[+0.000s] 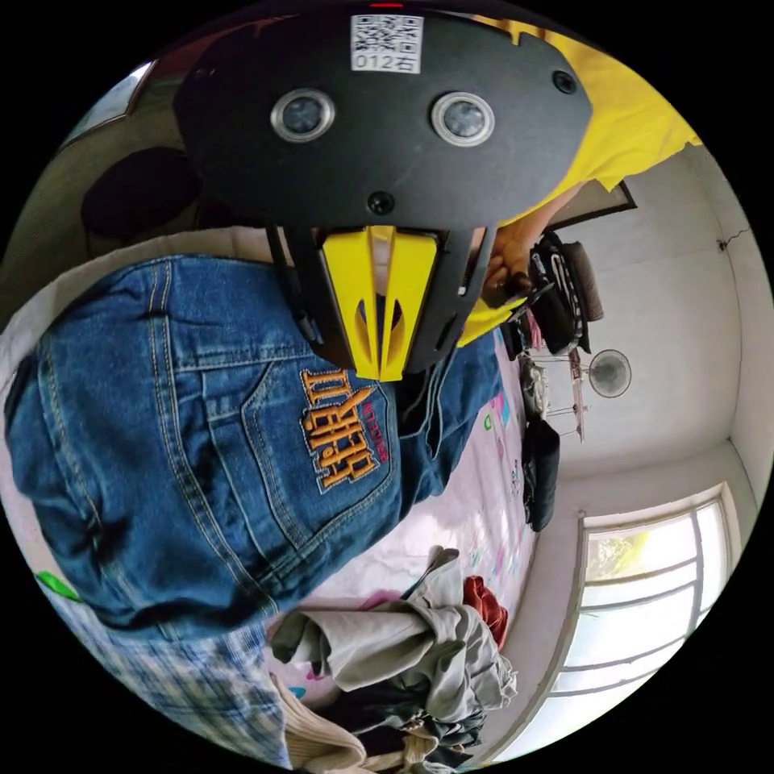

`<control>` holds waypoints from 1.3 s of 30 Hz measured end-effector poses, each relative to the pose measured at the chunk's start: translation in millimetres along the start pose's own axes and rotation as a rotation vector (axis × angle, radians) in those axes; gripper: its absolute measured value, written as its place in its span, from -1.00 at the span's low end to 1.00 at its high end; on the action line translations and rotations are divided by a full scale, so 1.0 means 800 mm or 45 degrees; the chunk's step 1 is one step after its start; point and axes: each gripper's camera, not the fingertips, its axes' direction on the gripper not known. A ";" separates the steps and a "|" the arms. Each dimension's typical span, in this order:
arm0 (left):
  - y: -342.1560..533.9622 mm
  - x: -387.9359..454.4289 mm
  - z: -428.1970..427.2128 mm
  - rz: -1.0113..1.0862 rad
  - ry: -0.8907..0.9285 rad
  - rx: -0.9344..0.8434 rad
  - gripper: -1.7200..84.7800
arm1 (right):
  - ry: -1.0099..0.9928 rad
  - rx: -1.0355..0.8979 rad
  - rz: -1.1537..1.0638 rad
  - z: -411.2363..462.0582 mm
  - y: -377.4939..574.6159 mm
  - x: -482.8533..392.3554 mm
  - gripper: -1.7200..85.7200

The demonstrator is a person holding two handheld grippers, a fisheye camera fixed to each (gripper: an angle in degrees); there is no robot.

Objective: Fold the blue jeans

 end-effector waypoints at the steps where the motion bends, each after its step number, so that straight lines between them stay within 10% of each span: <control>1: -0.003 0.010 -0.002 0.020 -0.016 0.021 -0.68 | 0.017 -0.025 -0.026 0.002 -0.007 -0.007 -0.91; 15: 0.078 -0.063 -0.177 -0.455 -0.188 0.536 -0.71 | -0.189 -0.279 0.014 0.104 -0.048 -0.014 -0.75; 22: 0.091 -0.097 -0.188 -0.596 -0.195 0.480 -0.77 | -0.192 -0.020 -0.454 0.093 -0.008 -0.071 -0.89; 30: 0.075 -0.083 -0.202 -0.562 -0.159 0.485 -0.84 | -0.004 -0.049 -0.095 0.136 0.015 -0.012 -0.92; 39: -0.038 -0.074 -0.196 -0.422 -0.365 0.289 -0.91 | 0.352 -0.097 -0.763 0.252 0.047 -0.143 -0.94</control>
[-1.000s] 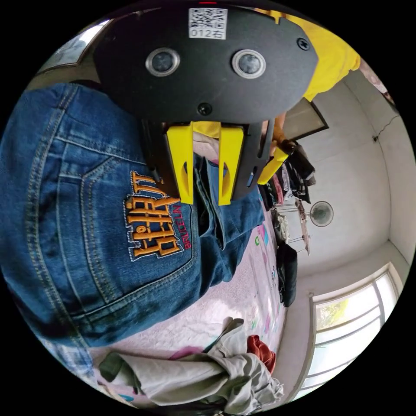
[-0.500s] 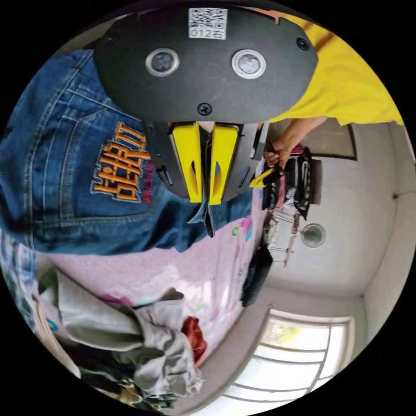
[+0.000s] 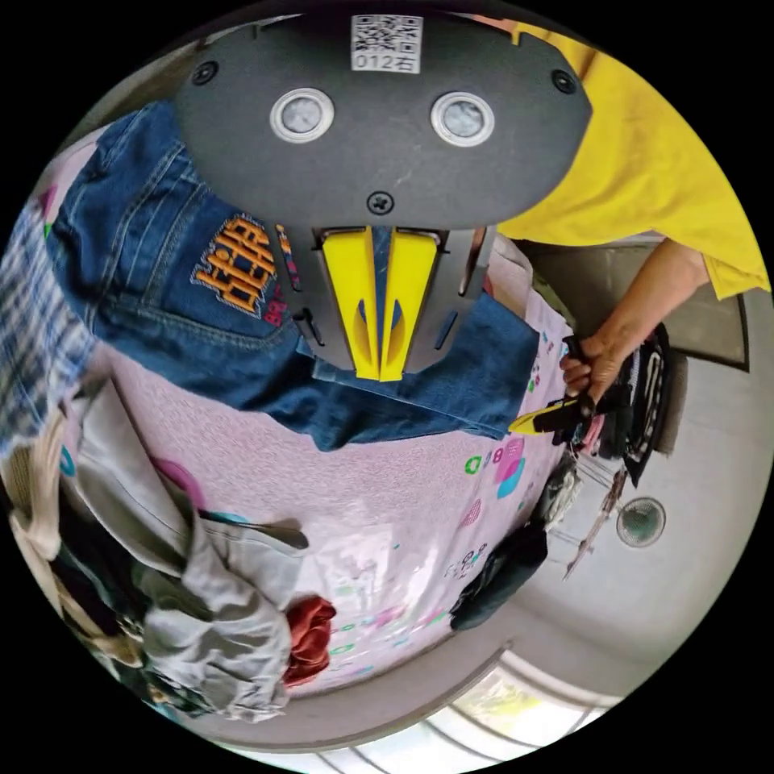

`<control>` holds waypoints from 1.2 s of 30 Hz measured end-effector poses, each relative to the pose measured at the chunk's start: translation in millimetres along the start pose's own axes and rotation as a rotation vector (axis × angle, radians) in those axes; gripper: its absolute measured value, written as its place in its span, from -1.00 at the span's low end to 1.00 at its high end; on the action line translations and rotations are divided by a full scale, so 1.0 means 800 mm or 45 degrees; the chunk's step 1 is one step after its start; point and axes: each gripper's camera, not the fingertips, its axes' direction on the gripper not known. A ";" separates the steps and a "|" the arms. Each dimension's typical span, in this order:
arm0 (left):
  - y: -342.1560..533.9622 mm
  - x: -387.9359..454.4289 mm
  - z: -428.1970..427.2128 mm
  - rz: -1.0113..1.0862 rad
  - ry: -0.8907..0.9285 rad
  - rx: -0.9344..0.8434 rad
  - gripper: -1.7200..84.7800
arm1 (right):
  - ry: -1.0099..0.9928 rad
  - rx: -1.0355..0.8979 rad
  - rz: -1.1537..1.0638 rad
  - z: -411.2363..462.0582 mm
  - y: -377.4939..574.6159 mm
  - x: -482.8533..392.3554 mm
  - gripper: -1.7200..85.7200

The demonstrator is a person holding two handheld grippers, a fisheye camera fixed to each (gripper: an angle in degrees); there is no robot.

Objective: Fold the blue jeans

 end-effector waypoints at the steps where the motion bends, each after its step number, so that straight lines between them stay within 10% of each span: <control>1: -0.004 0.004 0.009 0.024 -0.100 -0.059 -0.92 | 0.025 -0.040 -0.014 0.024 -0.008 -0.005 -0.95; 9: 0.003 0.028 0.025 0.057 -0.311 -0.134 -0.95 | 0.131 -0.189 0.016 0.106 0.004 -0.006 -0.96; 23: 0.045 0.104 0.034 0.289 -0.680 -0.154 -0.96 | 0.451 -0.337 -0.814 0.277 0.027 -0.198 -0.95; 36: -0.005 0.130 -0.002 0.183 -0.768 -0.040 -0.96 | 0.403 -0.106 -0.452 0.251 0.044 -0.142 -0.96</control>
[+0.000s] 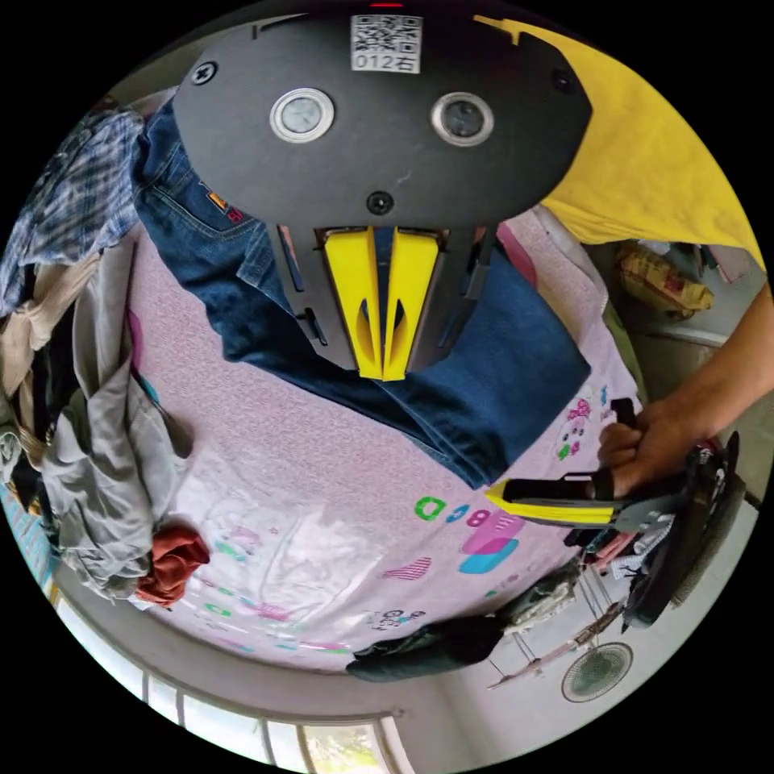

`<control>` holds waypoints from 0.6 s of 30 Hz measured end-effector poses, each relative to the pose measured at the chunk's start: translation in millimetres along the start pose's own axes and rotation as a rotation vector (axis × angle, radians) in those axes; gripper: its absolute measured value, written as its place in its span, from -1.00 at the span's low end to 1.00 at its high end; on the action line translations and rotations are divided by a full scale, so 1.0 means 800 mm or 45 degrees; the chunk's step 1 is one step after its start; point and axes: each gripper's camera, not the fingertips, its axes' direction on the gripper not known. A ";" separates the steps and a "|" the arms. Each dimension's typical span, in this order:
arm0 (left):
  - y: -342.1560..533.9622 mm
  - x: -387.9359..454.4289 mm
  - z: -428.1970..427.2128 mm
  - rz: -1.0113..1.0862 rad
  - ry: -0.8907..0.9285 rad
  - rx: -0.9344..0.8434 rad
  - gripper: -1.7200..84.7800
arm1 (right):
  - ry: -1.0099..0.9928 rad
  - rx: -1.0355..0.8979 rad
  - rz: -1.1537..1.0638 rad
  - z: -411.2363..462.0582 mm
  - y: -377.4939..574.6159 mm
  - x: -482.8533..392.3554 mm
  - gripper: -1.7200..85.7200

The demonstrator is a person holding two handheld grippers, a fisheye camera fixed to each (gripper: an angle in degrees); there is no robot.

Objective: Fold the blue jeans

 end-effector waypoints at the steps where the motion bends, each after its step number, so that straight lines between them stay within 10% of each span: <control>1: -0.011 -0.004 0.019 0.010 -0.015 -0.105 -0.96 | 0.003 -0.105 -0.002 0.020 -0.001 0.004 -0.96; 18: 0.047 -0.023 -0.017 -0.041 0.217 -0.143 -0.96 | -0.177 -0.156 -0.015 -0.010 0.070 0.026 -0.96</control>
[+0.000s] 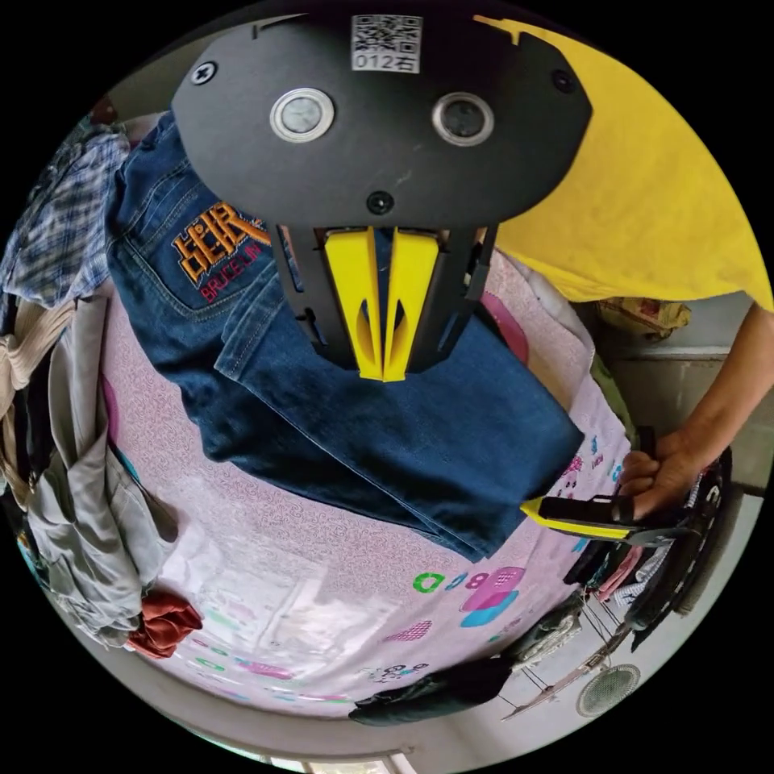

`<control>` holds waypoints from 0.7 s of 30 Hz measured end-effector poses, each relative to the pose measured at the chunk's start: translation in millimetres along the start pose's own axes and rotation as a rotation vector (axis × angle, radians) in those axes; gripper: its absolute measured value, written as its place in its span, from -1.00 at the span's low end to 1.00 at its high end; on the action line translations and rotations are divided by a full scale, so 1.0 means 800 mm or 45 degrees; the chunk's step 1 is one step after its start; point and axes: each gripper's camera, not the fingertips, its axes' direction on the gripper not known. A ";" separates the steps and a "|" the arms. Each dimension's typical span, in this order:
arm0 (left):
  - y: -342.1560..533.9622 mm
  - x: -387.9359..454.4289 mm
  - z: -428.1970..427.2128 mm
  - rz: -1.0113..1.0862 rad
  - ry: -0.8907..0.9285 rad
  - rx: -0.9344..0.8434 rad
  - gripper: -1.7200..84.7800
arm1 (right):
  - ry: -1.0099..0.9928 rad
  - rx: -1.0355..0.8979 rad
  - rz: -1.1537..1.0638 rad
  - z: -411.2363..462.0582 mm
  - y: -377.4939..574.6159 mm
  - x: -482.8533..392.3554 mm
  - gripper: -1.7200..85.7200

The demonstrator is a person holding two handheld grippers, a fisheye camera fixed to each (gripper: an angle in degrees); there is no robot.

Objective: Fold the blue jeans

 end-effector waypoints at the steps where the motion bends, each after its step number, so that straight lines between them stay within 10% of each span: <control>1: 0.011 0.010 -0.012 0.072 0.015 0.028 -0.96 | -0.082 0.036 -0.057 -0.014 0.015 -0.006 -0.96; 21: 0.035 -0.004 0.029 0.238 -0.152 -0.213 -0.96 | -0.047 -0.119 0.155 -0.044 0.132 0.035 -0.96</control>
